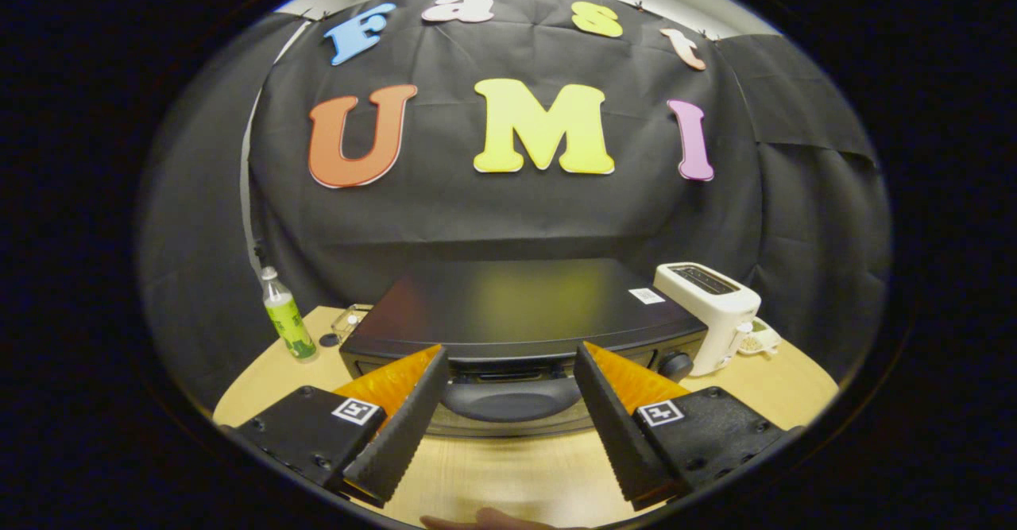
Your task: Open the toaster oven, put the food inside, and close the toaster oven door.
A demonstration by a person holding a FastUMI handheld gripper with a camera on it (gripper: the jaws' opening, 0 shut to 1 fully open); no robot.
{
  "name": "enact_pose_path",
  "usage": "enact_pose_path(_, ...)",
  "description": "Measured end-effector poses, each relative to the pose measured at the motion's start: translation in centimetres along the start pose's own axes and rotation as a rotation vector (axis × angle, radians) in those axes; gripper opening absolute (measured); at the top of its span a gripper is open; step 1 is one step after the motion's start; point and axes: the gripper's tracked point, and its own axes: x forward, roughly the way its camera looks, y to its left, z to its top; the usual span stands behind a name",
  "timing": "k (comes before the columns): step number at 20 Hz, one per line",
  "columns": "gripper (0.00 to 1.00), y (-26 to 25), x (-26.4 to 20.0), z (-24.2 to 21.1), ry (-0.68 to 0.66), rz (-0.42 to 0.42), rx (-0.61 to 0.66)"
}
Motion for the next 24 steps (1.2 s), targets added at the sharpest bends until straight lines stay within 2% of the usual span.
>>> enact_pose_path(4,1.00,-1.5,1.8,-1.8,0.051,-0.071,-0.066)
enact_pose_path(5,1.00,-0.9,1.6,-1.9,0.056,-0.037,-0.071)
enact_pose_path(9,0.98,-1.0,1.7,-1.8,0.068,-0.036,-0.099)
enact_pose_path(13,0.98,-1.2,1.3,-2.2,0.062,0.011,-0.042)
enact_pose_path(17,0.98,-1.3,-0.3,-3.1,0.074,0.022,-0.066)
enact_pose_path(24,0.98,-2.1,-4.0,-7.5,0.214,0.082,-0.052)
